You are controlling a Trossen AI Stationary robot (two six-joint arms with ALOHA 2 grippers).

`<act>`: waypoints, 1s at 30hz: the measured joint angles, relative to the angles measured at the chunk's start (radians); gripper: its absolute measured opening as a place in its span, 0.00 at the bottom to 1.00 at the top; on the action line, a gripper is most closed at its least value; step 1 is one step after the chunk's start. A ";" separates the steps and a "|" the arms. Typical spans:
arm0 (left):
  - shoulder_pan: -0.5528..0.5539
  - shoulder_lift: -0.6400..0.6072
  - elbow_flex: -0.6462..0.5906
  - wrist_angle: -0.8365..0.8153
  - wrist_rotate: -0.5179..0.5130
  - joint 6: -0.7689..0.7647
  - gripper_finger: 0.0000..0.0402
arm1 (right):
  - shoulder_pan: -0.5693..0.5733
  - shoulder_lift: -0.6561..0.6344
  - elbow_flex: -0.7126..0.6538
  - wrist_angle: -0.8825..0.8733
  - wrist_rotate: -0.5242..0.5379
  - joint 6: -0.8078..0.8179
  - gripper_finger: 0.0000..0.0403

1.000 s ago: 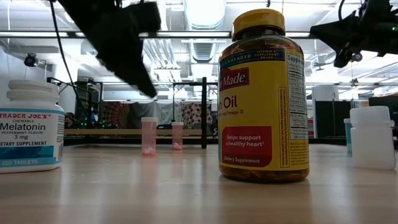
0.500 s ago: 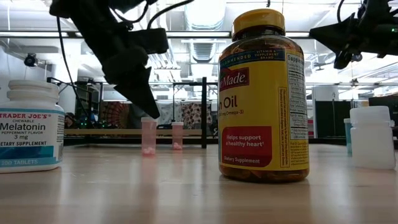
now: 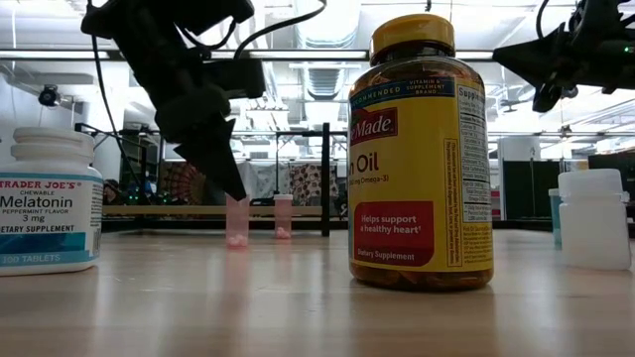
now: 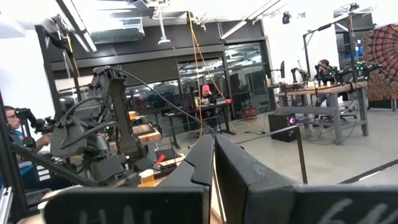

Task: Pick and place medicine bottles onto shelf by color
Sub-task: Put the bottom left pink pill bottle on the shelf

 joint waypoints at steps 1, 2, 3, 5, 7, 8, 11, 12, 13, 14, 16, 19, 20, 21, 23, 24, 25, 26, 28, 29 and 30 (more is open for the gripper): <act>0.000 0.000 0.000 0.000 0.001 0.000 0.45 | 0.000 0.000 0.000 0.000 0.000 0.005 0.02; 0.000 0.000 0.000 0.000 0.002 0.000 0.44 | 0.000 0.000 0.000 0.000 0.000 0.007 0.02; 0.000 0.000 0.000 0.000 0.004 0.000 0.42 | 0.000 0.000 0.000 0.000 0.000 0.007 0.02; 0.000 0.000 0.000 0.000 0.005 0.001 0.39 | 0.000 0.000 0.000 0.000 0.000 0.008 0.02; 0.000 0.000 0.000 0.000 0.010 0.001 0.37 | 0.000 0.000 0.000 0.000 0.000 0.008 0.02; 0.000 0.000 0.000 0.000 0.013 0.001 0.36 | 0.000 0.000 0.000 0.000 0.000 0.009 0.02; 0.000 0.000 0.000 0.000 0.015 0.001 0.32 | 0.000 0.000 0.000 0.000 0.000 0.010 0.02; 0.000 0.000 0.000 0.000 0.016 0.002 0.31 | 0.000 0.000 0.000 0.000 0.000 0.010 0.02; 0.000 0.000 0.000 0.000 0.016 0.002 0.30 | 0.000 0.000 0.000 0.000 0.000 0.010 0.02; 0.000 0.000 0.000 0.000 0.016 0.002 0.29 | 0.000 0.000 0.000 0.000 0.000 0.010 0.02; 0.000 0.000 0.000 0.000 0.016 0.002 0.27 | 0.000 0.000 0.000 0.000 0.000 0.010 0.02; 0.000 -0.001 0.000 0.000 0.017 0.002 0.26 | 0.000 0.000 0.000 0.000 0.000 0.010 0.02; 0.000 -0.001 0.000 0.000 0.017 0.002 0.26 | 0.000 0.000 0.000 0.000 0.000 0.010 0.02; 0.000 -0.001 0.000 0.000 0.017 0.002 0.26 | 0.000 0.000 0.000 0.000 0.000 0.010 0.02; 0.000 -0.001 0.000 -0.001 0.017 0.002 0.26 | 0.000 0.000 0.000 0.000 0.000 0.010 0.02; 0.000 -0.001 0.000 -0.001 0.017 0.004 0.26 | 0.000 0.000 0.000 0.000 0.000 0.010 0.02; 0.000 -0.004 0.000 -0.003 0.018 0.009 0.26 | 0.000 0.000 0.000 0.000 0.000 0.010 0.02; 0.000 -0.008 0.001 -0.010 0.020 0.015 0.26 | 0.000 0.000 0.000 0.000 0.000 0.010 0.02; 0.000 -0.022 0.007 -0.020 0.022 0.031 0.26 | 0.000 0.000 0.000 0.000 0.000 0.010 0.02; 0.003 -0.033 0.013 -0.032 0.018 0.034 0.26 | 0.000 0.000 0.000 0.000 0.000 0.010 0.02; 0.008 -0.049 0.019 -0.064 0.012 0.035 0.26 | 0.000 0.000 0.000 0.000 0.000 0.010 0.02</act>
